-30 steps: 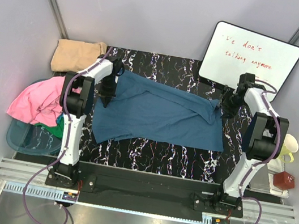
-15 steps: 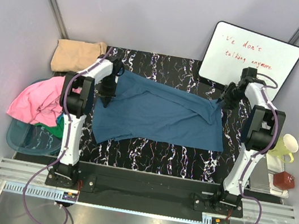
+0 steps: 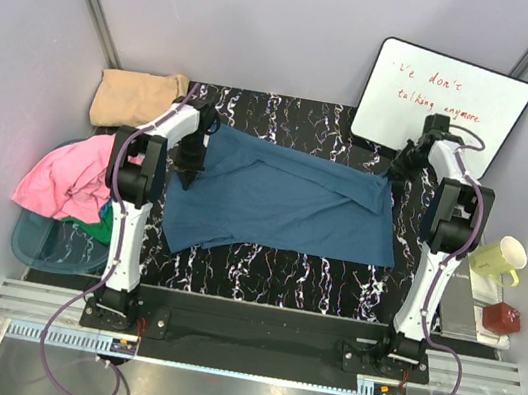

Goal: Fold and stack the t-shirts
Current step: Fold the flattened tshirt in 1/3 of the way

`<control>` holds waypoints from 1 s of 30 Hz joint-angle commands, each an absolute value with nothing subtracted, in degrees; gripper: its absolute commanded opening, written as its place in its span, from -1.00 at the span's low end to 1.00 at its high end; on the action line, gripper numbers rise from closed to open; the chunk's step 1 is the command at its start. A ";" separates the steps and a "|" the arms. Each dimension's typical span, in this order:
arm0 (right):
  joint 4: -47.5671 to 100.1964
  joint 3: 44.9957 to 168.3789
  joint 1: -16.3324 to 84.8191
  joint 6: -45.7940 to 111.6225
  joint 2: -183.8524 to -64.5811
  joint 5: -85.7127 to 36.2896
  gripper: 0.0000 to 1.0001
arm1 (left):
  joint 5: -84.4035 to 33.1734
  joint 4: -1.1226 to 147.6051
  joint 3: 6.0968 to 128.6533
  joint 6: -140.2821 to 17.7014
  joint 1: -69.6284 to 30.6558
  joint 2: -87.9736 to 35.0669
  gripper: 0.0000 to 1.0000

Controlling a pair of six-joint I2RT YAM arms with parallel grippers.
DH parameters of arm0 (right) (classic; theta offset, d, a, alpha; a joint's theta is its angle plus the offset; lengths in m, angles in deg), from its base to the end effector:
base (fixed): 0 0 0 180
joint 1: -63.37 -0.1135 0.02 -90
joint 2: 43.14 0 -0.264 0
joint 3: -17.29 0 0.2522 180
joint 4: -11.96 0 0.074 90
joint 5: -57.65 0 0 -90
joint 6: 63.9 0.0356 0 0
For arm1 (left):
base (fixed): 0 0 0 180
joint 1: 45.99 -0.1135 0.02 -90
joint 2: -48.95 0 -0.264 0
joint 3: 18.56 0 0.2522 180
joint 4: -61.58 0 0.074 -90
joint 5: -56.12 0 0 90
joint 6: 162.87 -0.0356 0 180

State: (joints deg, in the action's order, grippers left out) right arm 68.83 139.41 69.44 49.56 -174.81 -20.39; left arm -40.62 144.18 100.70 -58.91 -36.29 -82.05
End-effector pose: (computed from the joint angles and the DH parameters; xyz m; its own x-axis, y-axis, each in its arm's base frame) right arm 0.4858 -0.0442 0.1691 -0.8277 0.4797 -0.2914 0.3821 0.8619 0.3335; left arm 0.4264 -0.0686 0.1524 -0.9963 -0.0727 0.0452 -0.0662 0.9891 0.1318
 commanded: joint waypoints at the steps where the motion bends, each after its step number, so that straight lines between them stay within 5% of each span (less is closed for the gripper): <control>1: 67.12 146.62 69.52 50.09 -174.09 -19.34 -0.82 | -40.20 143.55 99.36 -58.99 -35.97 -82.97 -1.00; 17: 69.05 163.40 69.52 54.23 -185.52 -20.66 -0.75 | -41.34 143.72 97.69 -59.07 -35.88 -82.88 -1.00; 18: 69.05 164.20 69.52 54.31 -185.87 -21.36 -0.69 | -41.43 143.72 97.51 -58.98 -35.88 -82.88 -1.00; 21: 69.31 167.01 69.52 53.79 -186.22 -23.74 0.05 | -41.61 143.72 97.07 -58.98 -35.88 -82.88 -1.00; 25: 69.40 166.76 69.52 52.73 -182.11 -24.88 0.57 | -41.43 143.72 97.33 -59.07 -35.88 -83.06 -1.00; 30: 69.31 158.60 69.52 50.36 -174.54 -23.84 0.70 | -41.35 143.72 97.42 -59.07 -35.88 -83.41 -1.00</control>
State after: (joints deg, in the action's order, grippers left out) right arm 69.51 162.29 69.44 52.47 -184.50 -23.77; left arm -41.67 144.29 99.54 -58.94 -35.90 -81.72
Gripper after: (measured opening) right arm 0.845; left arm 0.005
